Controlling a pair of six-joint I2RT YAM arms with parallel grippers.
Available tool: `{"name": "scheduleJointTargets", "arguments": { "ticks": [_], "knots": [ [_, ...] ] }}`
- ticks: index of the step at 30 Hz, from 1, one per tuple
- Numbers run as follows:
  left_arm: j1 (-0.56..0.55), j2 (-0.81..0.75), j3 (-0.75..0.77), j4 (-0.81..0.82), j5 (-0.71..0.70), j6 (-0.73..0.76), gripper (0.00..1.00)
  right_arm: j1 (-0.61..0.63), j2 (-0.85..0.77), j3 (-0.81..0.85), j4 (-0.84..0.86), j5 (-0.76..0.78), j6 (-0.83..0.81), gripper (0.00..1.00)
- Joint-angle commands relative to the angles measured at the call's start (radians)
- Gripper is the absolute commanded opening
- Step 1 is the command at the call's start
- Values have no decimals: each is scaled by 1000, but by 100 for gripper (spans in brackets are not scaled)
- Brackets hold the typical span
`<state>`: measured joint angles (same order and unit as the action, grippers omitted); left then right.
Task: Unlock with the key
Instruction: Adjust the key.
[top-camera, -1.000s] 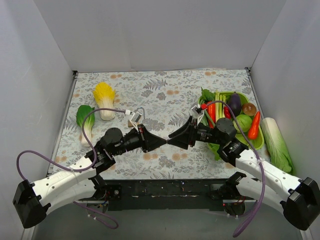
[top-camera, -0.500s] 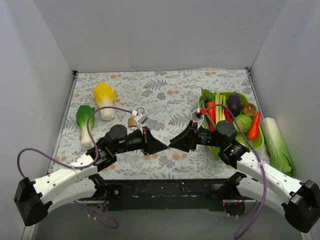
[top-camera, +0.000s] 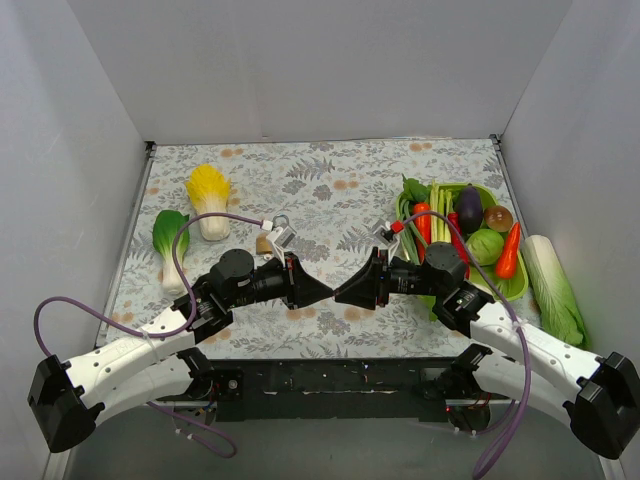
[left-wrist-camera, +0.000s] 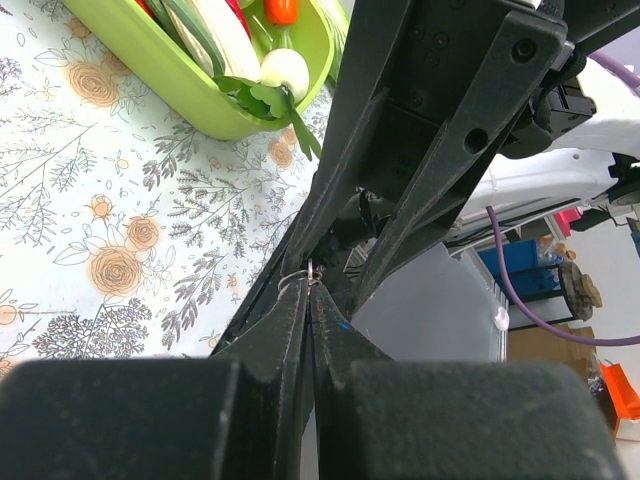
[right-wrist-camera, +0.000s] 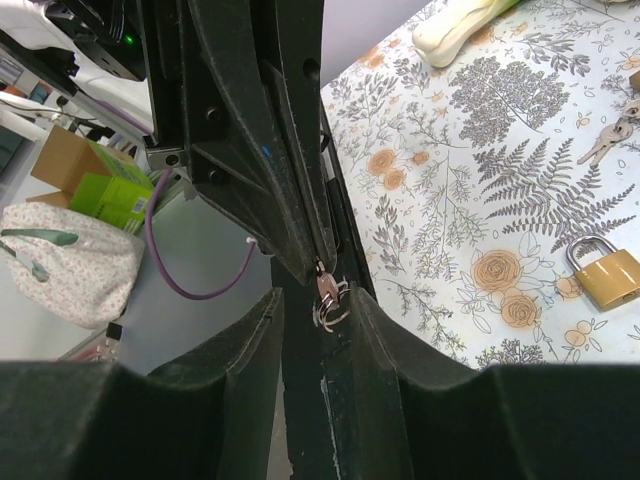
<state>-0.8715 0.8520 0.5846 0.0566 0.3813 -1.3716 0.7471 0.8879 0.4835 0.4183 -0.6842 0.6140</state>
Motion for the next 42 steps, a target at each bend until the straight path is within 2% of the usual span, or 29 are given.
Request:
{"name": "scheduleJointTargets", "arguments": {
  "ticks": [1, 13, 20, 25, 31, 35, 42],
  "knots": [
    [8, -14, 29, -3, -15, 16, 0, 15, 9, 24, 37, -9, -19, 39],
    [8, -22, 12, 6, 5, 16, 0, 37, 25, 30, 43, 29, -19, 36],
    [8, -34, 0, 5, 8, 14, 0, 37, 0, 20, 39, 89, -16, 44],
    [8, -41, -2, 2, 5, 16, 0, 37, 5, 26, 23, 92, -19, 43],
    [8, -37, -2, 2, 13, 16, 0, 37, 8, 17, 40, 91, -11, 35],
    [8, -37, -8, 3, 19, 13, 0, 37, 3, 15, 45, 104, -11, 22],
    [8, -33, -2, -1, 44, 19, 0, 37, -9, -2, 46, 129, -19, 10]
  ]
}}
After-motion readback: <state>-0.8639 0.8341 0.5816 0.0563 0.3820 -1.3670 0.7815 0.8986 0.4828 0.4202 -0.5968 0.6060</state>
